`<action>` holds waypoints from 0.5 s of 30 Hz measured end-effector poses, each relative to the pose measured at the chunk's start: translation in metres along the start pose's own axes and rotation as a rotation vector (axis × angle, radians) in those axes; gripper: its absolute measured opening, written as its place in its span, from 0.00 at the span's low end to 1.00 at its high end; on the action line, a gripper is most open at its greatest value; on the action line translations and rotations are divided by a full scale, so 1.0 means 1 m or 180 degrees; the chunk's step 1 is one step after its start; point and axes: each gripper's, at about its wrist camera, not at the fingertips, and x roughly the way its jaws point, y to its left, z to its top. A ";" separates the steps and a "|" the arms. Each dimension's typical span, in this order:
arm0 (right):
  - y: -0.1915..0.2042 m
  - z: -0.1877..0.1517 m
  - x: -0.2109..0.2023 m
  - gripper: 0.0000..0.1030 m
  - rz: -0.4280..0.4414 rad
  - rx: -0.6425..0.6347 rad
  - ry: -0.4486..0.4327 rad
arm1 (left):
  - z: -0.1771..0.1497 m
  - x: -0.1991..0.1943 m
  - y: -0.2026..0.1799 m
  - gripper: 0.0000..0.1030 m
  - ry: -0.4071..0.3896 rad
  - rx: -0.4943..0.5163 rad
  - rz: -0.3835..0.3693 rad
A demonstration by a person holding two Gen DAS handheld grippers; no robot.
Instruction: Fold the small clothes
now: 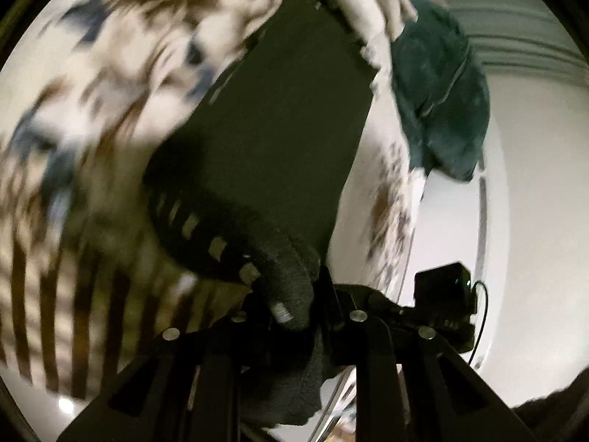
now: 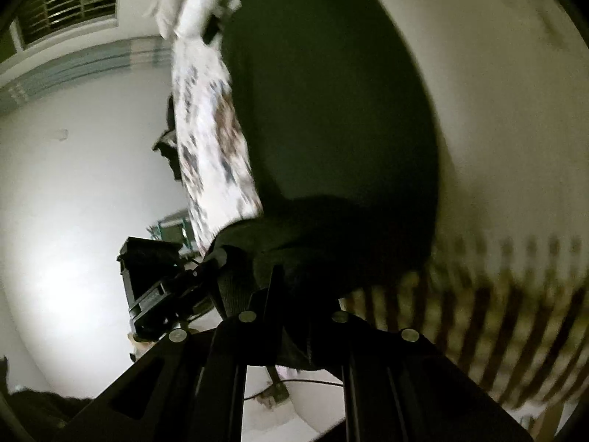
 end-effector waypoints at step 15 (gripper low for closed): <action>0.024 0.255 0.013 0.14 0.0024 0.0668 -0.0540 | 0.236 0.076 -0.011 0.45 -0.0146 -0.0462 -0.0496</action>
